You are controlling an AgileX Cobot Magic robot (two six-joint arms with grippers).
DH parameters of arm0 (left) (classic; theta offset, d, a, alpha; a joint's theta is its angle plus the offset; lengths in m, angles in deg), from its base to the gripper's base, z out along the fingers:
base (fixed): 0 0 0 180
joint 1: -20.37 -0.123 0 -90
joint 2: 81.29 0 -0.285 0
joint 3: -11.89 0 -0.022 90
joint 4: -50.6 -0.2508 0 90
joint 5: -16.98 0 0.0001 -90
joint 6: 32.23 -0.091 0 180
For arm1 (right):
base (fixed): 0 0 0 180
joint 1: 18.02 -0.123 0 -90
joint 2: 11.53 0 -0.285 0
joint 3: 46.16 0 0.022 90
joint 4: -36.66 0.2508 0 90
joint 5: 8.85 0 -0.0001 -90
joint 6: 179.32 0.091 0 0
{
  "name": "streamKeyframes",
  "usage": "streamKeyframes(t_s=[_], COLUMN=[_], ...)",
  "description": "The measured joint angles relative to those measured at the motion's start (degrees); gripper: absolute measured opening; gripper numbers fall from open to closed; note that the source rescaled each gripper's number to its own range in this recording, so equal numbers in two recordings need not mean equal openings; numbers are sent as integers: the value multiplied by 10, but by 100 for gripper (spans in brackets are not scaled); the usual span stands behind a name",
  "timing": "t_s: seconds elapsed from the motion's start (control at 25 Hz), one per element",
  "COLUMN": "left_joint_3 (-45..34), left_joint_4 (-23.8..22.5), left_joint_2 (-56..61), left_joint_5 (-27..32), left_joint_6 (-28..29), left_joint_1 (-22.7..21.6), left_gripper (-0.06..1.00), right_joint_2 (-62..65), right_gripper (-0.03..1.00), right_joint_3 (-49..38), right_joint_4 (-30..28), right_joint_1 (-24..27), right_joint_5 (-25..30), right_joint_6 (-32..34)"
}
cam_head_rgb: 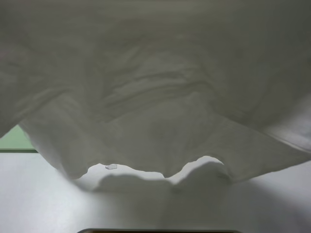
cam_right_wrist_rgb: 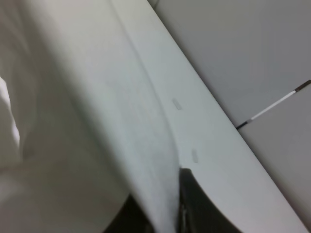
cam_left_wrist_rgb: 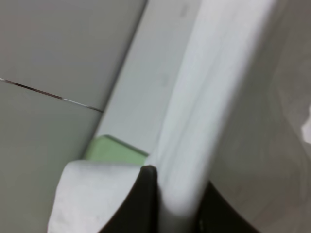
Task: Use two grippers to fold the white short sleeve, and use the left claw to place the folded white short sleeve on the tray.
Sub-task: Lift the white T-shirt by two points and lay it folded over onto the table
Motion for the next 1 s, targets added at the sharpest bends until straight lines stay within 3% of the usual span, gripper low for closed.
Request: streamKeyframes(t_s=[0.2, 0.4, 0.68, 0.76, 0.88, 0.92, 0.96, 1.0], left_joint_3=[-71, -93, -148, -179, -219, -243, -243, -253], left_joint_4=[16, 28, 29, 26, 16, -2, -2, -16], left_joint_2=[69, 111, 119, 111, 92, 65, 65, 47], left_joint_5=[-1, -2, -8, -23, -65, -112, -112, -145], left_joint_6=[25, 44, 56, 56, 56, 56, 56, 58], left_joint_1=[0, 0, 0, 0, 0, 0, 0, 0], left_gripper=[2, 2, 2, 2, 2, 1, 1, 1], right_joint_2=[53, 77, 58, 23, -33, -33, -68, -68], right_gripper=[2, 2, 2, 1, 1, 1, 1, 1], right_joint_3=[-23, -24, -61, -109, -151, -151, -162, -162], right_joint_4=[22, 30, 3, -34, -78, -78, -104, -104], right_joint_1=[0, 0, 0, -3, -5, -5, -5, -5], right_joint_5=[5, 9, 8, 1, -60, -60, -106, -106], right_joint_6=[13, 27, 28, 20, -1, -1, -4, -4])
